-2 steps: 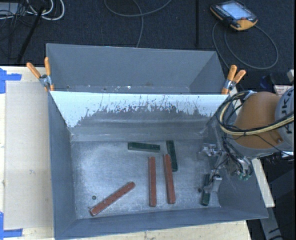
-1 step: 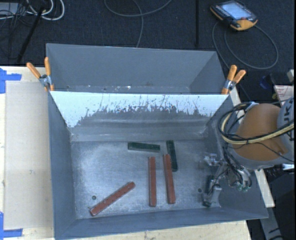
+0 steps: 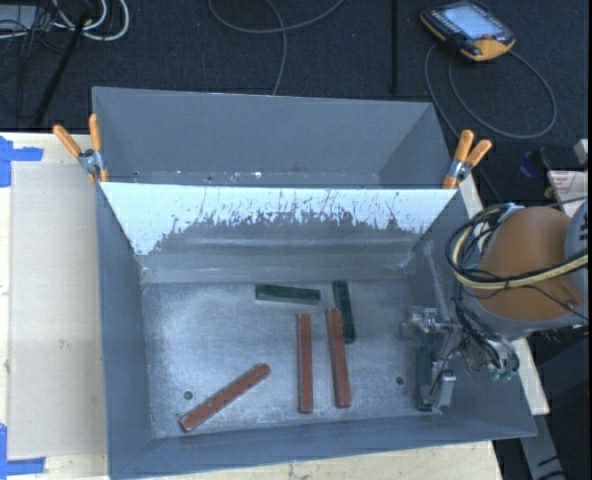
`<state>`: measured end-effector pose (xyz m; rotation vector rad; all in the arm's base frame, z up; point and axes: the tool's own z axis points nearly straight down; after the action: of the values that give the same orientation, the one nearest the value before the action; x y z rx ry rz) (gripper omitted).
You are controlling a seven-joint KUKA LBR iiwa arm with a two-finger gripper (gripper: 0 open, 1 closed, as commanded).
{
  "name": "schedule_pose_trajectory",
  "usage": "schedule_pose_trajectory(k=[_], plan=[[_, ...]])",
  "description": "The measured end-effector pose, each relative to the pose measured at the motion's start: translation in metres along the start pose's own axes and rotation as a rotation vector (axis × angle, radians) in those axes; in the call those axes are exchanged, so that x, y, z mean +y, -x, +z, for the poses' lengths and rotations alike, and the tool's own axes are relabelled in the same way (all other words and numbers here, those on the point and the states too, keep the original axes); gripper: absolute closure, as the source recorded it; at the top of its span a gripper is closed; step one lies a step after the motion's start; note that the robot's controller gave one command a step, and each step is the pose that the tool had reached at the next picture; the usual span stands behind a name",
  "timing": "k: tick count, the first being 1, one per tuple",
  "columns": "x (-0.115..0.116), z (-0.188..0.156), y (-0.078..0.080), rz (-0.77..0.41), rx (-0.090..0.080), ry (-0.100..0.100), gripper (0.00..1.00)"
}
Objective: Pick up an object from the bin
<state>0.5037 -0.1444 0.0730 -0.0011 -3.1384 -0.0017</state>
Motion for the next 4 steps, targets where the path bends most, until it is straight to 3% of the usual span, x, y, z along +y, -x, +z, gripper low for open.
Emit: schedule_pose_trajectory(k=[1,2,3,4], plan=[[-0.002,-0.002,-0.002,-0.275,-0.004,-0.001,0.0],[-0.007,-0.008,-0.021,-0.423,-0.006,-0.001,0.0],[-0.009,-0.015,-0.017,-0.521,-0.003,-0.001,0.0],[-0.006,0.001,-0.027,-0.797,-0.002,0.003,1.0]])
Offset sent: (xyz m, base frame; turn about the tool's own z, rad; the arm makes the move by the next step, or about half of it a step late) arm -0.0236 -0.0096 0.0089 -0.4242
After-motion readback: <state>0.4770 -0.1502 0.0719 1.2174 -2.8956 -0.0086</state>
